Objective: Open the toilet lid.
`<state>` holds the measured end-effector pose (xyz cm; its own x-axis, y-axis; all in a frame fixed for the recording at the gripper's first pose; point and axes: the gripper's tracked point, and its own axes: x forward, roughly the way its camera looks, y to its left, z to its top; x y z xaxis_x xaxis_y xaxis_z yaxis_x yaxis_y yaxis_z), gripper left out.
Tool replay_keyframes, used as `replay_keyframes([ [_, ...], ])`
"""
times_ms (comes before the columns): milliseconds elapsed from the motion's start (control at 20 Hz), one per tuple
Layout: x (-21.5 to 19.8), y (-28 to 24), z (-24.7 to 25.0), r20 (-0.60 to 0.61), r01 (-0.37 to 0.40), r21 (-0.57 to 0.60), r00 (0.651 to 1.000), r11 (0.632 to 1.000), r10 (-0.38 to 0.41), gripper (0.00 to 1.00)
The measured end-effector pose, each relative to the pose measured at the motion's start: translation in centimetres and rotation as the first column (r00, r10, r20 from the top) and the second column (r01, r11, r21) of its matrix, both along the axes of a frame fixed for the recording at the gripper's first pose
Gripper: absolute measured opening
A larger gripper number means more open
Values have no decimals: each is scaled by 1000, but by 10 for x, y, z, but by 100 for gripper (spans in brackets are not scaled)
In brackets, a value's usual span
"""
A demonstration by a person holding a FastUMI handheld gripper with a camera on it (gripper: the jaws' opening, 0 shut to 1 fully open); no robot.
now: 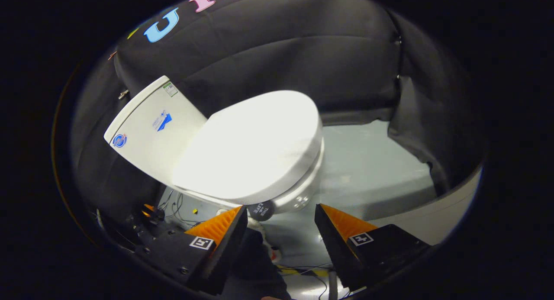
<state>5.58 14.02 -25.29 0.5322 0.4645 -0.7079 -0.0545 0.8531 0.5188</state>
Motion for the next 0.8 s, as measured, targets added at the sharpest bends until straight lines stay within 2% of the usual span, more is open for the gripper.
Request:
replay_keyframes([
  [200, 3, 5, -29, -24, -26, -51, 999, 998, 25, 97],
  [350, 3, 25, -33, -69, -26, 31, 997, 999, 28, 97],
  [600, 8, 31, -50, -158, 33, 90, 987, 995, -18, 97],
  [750, 5, 45, -57, -198, 37, 132, 980, 991, -11, 97],
  [800, 5, 47, -56, -208, 37, 141, 978, 989, -7, 93],
])
